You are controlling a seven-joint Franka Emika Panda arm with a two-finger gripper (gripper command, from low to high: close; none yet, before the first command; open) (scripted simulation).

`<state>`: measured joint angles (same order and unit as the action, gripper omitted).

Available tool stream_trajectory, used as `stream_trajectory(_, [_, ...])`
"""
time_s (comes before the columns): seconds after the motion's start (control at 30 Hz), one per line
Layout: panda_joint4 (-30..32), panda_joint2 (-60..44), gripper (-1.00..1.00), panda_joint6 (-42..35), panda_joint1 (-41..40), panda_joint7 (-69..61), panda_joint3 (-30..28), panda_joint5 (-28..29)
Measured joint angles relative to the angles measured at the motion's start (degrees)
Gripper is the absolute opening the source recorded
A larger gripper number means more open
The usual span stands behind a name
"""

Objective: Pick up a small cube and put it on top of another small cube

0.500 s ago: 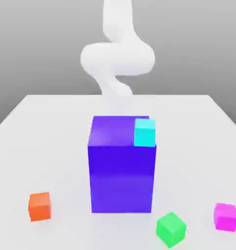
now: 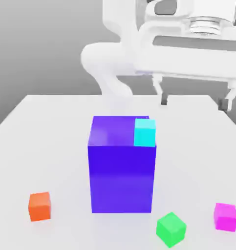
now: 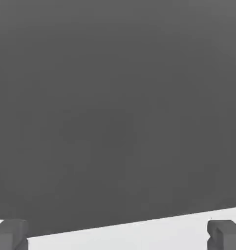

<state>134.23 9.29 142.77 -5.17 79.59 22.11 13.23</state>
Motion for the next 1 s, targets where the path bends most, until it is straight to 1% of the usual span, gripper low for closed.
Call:
stream_trajectory(0.1, [0.37, -6.39, 0.00, 1.74, 1.45, 6.33, 1.91, 3.11])
stream_trajectory(0.23, [0.94, -14.62, 0.00, 4.24, 4.74, 14.00, 2.56, 6.12])
stream_trajectory(0.33, [1.45, -20.42, 0.00, 6.39, 6.99, 18.76, 2.88, 6.98])
stream_trajectory(0.47, [2.17, -27.59, 0.00, 9.74, 10.31, 23.67, 3.60, 6.36])
stream_trajectory(0.53, [1.52, -31.56, 0.00, 12.27, 12.36, 26.11, 1.77, 8.42])
stream_trajectory(0.6, [0.50, -35.69, 0.00, 15.20, 15.01, 28.57, -1.35, 11.41])
stream_trajectory(0.63, [0.02, -37.51, -1.00, 16.51, 16.26, 29.60, -2.86, 12.75])
stream_trajectory(0.87, [-0.05, -37.83, -1.00, 16.85, 16.49, 29.77, -3.11, 12.93])
stream_trajectory(1.0, [1.92, -30.68, -1.00, 11.95, 13.00, 25.15, 1.64, 6.66])
